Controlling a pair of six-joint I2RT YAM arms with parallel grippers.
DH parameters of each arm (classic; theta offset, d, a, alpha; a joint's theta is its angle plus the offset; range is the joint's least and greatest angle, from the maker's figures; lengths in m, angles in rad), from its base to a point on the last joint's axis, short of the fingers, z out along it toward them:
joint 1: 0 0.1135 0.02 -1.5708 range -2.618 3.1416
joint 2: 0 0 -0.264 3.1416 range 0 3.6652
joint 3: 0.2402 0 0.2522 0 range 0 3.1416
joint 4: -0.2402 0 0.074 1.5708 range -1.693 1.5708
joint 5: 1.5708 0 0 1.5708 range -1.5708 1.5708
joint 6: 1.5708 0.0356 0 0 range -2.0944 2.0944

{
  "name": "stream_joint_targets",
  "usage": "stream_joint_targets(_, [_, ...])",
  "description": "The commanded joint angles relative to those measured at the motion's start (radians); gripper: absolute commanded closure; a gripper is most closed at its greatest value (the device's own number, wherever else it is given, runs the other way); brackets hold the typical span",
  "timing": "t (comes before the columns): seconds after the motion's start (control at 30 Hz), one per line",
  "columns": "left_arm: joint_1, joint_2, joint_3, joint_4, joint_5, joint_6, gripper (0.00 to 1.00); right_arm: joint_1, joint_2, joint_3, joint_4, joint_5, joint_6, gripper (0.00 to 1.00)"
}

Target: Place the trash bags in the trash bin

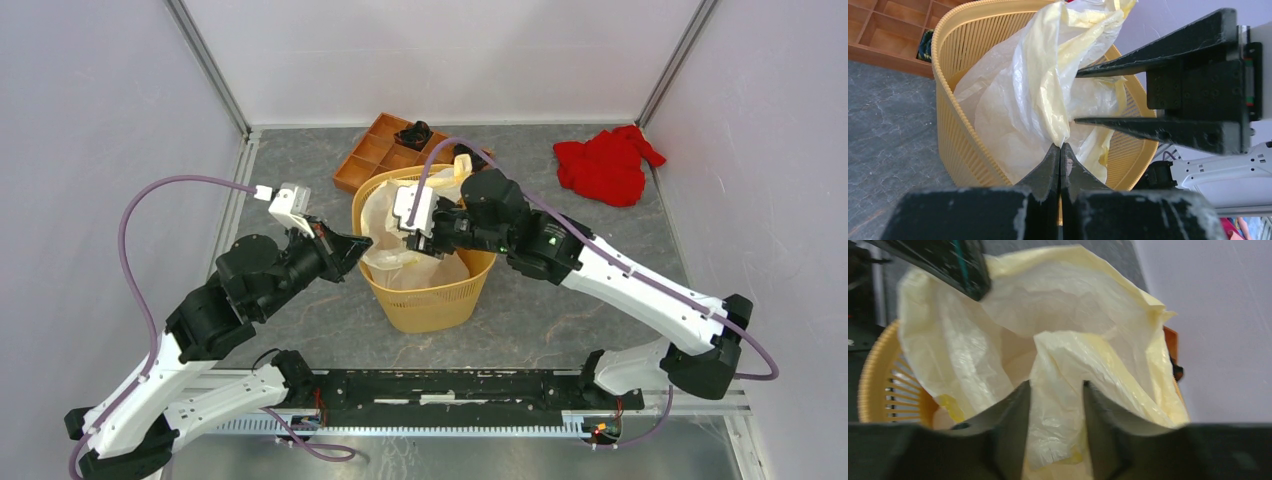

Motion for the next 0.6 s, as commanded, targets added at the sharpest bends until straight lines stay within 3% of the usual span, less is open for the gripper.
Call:
stream_joint_targets(0.0, [0.003,-0.014,0.001,0.025,-0.044,0.022,0.98,0.033,0.004,0.042,0.009,0.286,-0.011,0.57])
stream_joint_targets(0.1, [0.003,-0.027,0.001,0.012,-0.064,0.004,0.98,0.055,0.000,0.048,0.021,0.447,0.055,0.89])
stream_joint_targets(0.17, [0.003,-0.037,0.001,-0.005,-0.083,-0.012,0.98,0.057,-0.002,0.082,-0.012,0.589,0.148,0.99])
stream_joint_targets(0.23, [0.003,-0.050,-0.002,-0.026,-0.108,-0.031,0.98,0.058,-0.011,0.130,-0.079,0.772,0.276,1.00])
stream_joint_targets(0.3, [0.003,-0.067,-0.009,-0.048,-0.128,-0.049,0.98,0.057,-0.035,0.169,-0.157,0.862,0.410,1.00])
stream_joint_targets(0.43, [0.003,-0.096,-0.005,-0.114,-0.153,-0.081,0.98,0.057,-0.124,0.156,-0.246,0.884,0.641,1.00])
stream_joint_targets(0.57, [0.003,-0.119,0.007,-0.182,-0.157,-0.104,0.98,0.058,-0.185,0.111,-0.244,0.823,0.635,0.79])
